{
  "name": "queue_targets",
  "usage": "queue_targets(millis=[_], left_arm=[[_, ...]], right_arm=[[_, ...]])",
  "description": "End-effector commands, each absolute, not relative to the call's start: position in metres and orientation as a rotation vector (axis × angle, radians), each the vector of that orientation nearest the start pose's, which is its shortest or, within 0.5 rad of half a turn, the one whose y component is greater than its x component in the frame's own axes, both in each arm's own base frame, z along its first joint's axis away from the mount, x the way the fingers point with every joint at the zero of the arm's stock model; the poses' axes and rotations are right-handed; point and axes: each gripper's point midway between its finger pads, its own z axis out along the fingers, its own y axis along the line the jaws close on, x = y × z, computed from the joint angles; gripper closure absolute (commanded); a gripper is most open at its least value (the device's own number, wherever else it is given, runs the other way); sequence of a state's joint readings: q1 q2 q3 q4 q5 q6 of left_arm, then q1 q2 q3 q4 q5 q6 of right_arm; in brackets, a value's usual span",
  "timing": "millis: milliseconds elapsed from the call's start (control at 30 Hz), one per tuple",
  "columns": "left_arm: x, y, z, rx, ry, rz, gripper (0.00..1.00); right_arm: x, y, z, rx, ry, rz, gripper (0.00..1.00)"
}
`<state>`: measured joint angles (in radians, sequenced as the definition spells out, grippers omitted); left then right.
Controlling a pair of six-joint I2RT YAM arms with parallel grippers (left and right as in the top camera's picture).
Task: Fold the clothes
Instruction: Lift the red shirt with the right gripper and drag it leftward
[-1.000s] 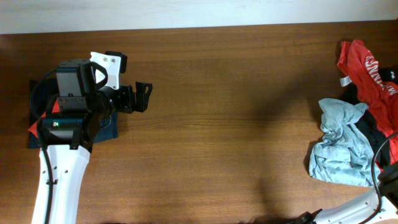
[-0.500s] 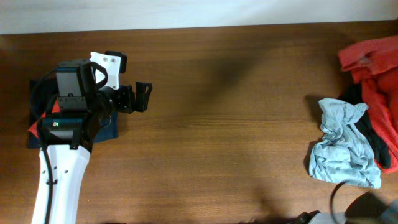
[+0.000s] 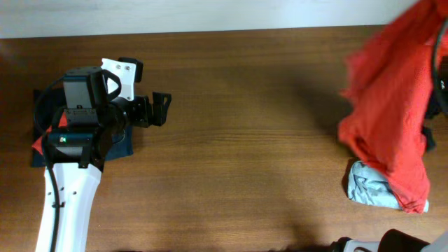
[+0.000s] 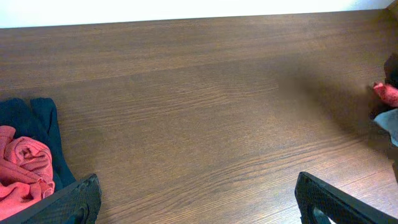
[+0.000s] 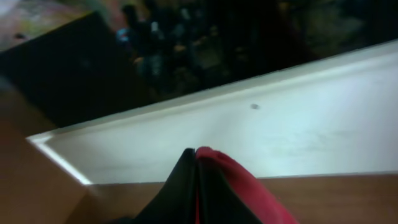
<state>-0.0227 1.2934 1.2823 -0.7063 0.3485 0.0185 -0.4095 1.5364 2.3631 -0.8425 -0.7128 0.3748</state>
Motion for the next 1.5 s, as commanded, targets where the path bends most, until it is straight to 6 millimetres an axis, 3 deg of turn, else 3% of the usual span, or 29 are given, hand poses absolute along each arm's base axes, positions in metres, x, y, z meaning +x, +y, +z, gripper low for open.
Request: queue_targets(millis=[0, 167, 333, 367, 467, 567, 667, 900, 1200, 1233, 1333, 1467], left_arm=[[0.37, -0.077, 0.282, 0.261, 2.218, -0.463, 0.01], [0.364, -0.1, 0.287, 0.349, 2.186, -0.568, 0.08], [0.358, -0.12, 0.288, 0.466, 2.162, -0.565, 0.1], [0.358, -0.123, 0.288, 0.475, 2.158, -0.57, 0.11], [0.356, -0.136, 0.293, 0.516, 2.128, -0.6, 0.25], [0.352, -0.153, 0.301, 0.573, 2.083, -0.642, 0.26], [0.354, -0.163, 0.314, 0.604, 2.026, -0.645, 0.15], [0.344, -0.181, 0.336, 0.676, 1.951, -0.726, 0.13], [0.337, -0.188, 0.391, 0.724, 1.809, -0.754, 0.13], [0.337, -0.188, 0.395, 0.725, 1.799, -0.751, 0.08], [0.339, -0.186, 0.4, 0.722, 1.79, -0.725, 0.07], [0.342, -0.181, 0.393, 0.696, 1.827, -0.696, 0.07]], right_arm=[[0.345, 0.003, 0.614, -0.046, 1.557, 0.6, 0.96], [0.34, 0.026, 0.631, -0.116, 1.498, 0.661, 0.96], [0.332, 0.033, 0.662, -0.149, 1.378, 0.688, 0.96], [0.332, 0.033, 0.663, -0.144, 1.373, 0.695, 0.96], [0.332, 0.035, 0.662, -0.129, 1.386, 0.735, 0.96], [0.33, 0.052, 0.661, -0.164, 1.388, 0.777, 0.96], [0.331, 0.075, 0.653, -0.194, 1.426, 0.849, 0.96], [0.348, 0.099, 0.635, -0.204, 1.483, 0.919, 0.96], [0.384, 0.135, 0.584, -0.213, 1.651, 1.005, 0.96], [0.387, 0.141, 0.579, -0.226, 1.664, 1.013, 0.96], [0.396, 0.152, 0.564, -0.198, 1.717, 1.014, 0.96], [0.419, 0.14, 0.55, -0.094, 1.742, 0.827, 0.96]])
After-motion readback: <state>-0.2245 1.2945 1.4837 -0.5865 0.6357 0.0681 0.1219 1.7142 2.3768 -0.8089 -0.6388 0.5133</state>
